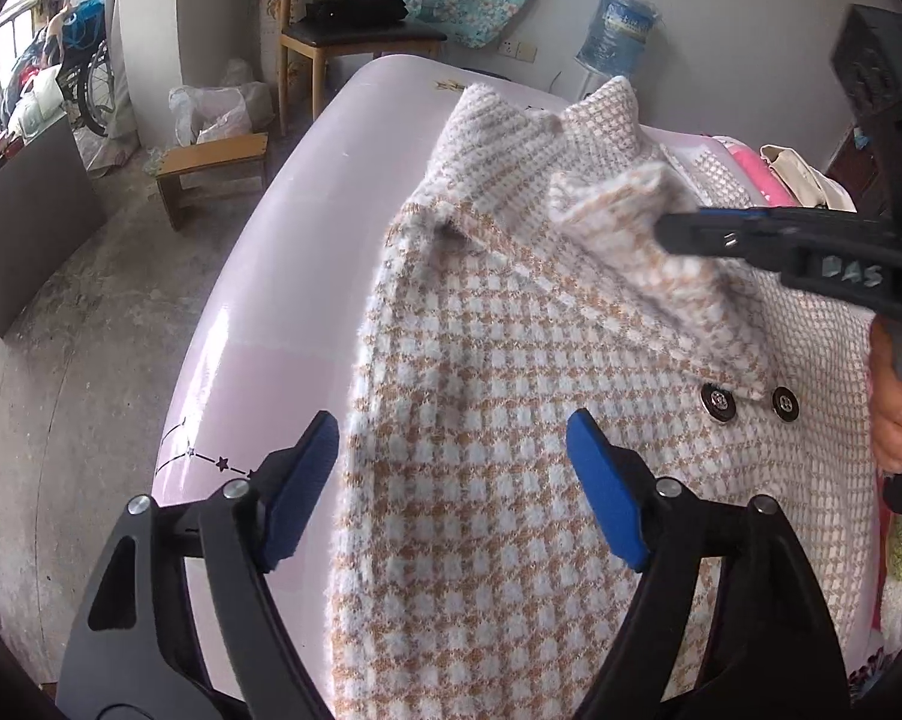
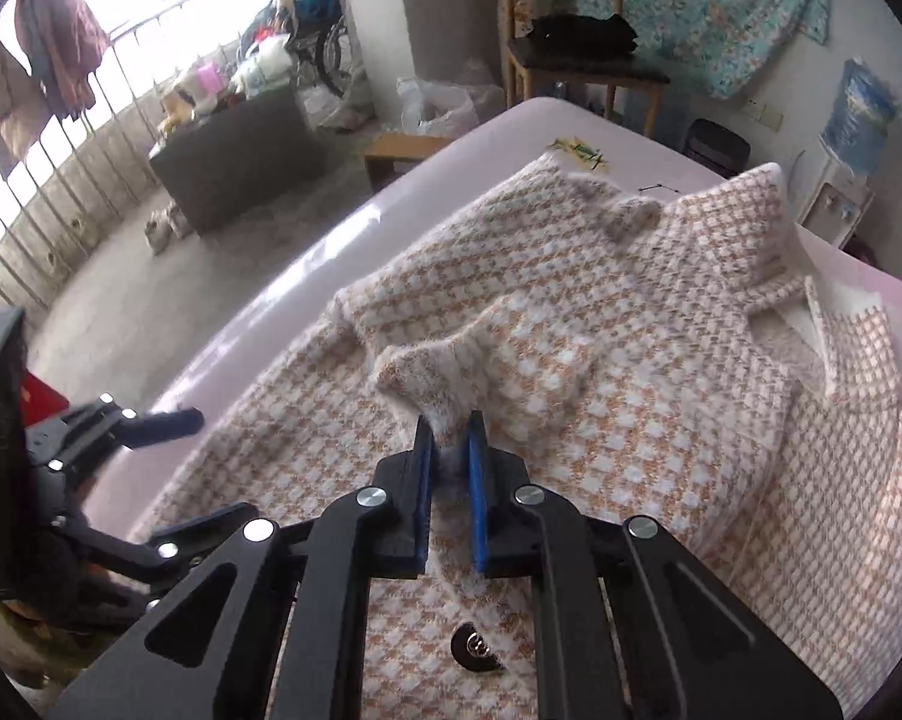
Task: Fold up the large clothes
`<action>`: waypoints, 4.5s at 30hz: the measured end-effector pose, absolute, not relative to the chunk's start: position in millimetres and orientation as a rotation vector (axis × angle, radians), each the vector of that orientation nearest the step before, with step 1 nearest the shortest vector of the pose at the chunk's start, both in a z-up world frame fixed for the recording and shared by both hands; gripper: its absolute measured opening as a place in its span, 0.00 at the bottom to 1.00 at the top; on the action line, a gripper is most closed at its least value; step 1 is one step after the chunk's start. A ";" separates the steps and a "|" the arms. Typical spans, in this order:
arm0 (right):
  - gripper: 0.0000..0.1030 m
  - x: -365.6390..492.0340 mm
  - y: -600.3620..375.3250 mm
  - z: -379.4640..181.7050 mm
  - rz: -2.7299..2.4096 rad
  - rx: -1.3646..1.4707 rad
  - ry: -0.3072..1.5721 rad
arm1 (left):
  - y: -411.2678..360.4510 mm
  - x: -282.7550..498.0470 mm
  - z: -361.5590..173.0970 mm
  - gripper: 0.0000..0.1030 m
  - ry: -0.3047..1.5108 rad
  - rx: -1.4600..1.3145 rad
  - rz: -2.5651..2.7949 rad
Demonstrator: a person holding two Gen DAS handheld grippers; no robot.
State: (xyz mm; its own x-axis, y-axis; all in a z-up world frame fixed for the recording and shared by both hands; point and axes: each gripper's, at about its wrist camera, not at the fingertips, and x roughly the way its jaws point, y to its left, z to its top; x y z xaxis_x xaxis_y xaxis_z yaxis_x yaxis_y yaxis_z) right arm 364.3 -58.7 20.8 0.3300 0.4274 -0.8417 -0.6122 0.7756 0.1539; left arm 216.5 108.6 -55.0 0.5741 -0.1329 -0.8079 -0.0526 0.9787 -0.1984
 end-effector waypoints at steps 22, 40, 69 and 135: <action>0.53 309.4 -359.4 -10.2 0.275 0.600 1.107 | 96.1 289.9 -52.3 0.47 1.007 0.039 0.068; 0.17 337.4 -310.8 -47.8 0.211 0.411 1.304 | 92.0 312.0 -68.7 0.29 0.981 0.083 0.038; 0.08 384.5 -38.9 277.2 0.937 0.171 0.698 | 105.5 293.8 -66.8 0.25 0.964 -0.037 0.078; 0.60 375.2 -243.5 -45.8 0.234 -0.088 1.083 | 29.5 399.2 -22.2 0.76 0.975 0.021 -0.012</action>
State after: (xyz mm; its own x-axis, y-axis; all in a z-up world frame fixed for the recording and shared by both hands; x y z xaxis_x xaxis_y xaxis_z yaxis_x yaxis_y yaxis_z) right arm 375.2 -243.5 -45.8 0.4470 0.1459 -0.8826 -0.2318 0.9718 0.0432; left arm 399.2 29.5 -22.2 0.5609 -0.0008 -0.8279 0.0201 0.9997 0.0126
